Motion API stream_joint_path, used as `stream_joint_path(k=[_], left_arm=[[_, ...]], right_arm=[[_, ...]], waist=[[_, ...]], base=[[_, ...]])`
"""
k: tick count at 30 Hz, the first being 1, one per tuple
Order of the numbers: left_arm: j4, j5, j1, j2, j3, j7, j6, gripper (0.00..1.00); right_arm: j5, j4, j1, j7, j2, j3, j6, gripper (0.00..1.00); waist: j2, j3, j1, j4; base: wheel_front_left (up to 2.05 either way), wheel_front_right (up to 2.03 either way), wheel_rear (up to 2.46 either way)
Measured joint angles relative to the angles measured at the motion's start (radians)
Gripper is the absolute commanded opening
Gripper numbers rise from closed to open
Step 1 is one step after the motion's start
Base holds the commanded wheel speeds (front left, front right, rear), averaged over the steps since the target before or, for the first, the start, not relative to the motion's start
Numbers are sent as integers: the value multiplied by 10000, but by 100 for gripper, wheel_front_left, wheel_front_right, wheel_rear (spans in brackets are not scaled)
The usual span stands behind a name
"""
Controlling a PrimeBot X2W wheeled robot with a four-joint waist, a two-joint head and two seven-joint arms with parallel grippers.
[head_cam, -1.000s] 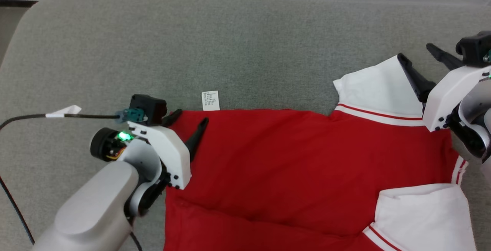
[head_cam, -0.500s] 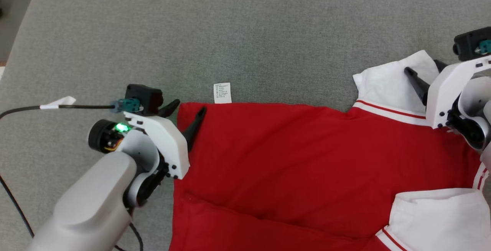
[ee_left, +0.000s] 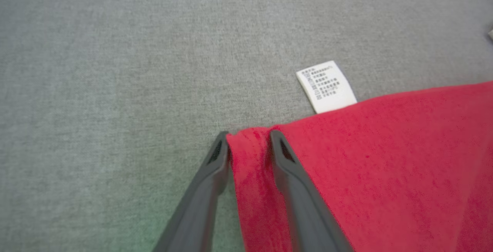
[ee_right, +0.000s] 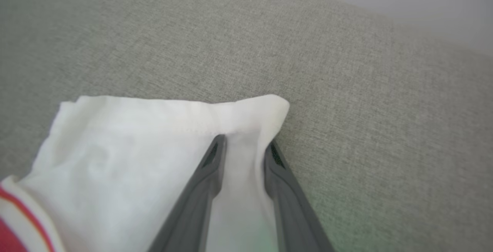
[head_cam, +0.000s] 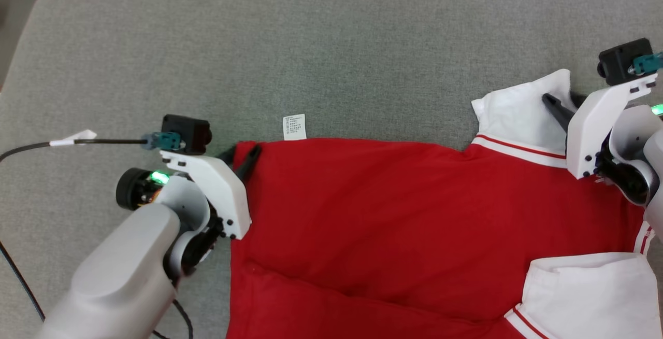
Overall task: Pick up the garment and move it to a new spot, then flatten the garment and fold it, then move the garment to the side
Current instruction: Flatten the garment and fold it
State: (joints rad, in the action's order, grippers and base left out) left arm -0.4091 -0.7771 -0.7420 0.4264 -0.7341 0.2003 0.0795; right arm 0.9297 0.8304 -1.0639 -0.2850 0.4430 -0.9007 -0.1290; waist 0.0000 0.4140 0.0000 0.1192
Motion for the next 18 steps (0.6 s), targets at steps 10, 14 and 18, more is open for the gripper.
stream_joint_path(k=[10,14,18], left_arm=[[-357,-280,72,25,219,-445,-190,0],[-600,-587,137,65,238,-203,-399,0],[-830,-976,305,90,213,278,-704,0]], right_arm=[[489,1078,17,2263,-228,153,-25,0],[719,1152,207,2518,-370,-40,-25,0],[1041,953,715,2660,-286,-314,-25,0]], waist=[[0,-706,0,-42],[0,-1135,0,-156],[0,-1682,0,-299]], base=[[0,0,0],[0,0,0],[0,0,0]])
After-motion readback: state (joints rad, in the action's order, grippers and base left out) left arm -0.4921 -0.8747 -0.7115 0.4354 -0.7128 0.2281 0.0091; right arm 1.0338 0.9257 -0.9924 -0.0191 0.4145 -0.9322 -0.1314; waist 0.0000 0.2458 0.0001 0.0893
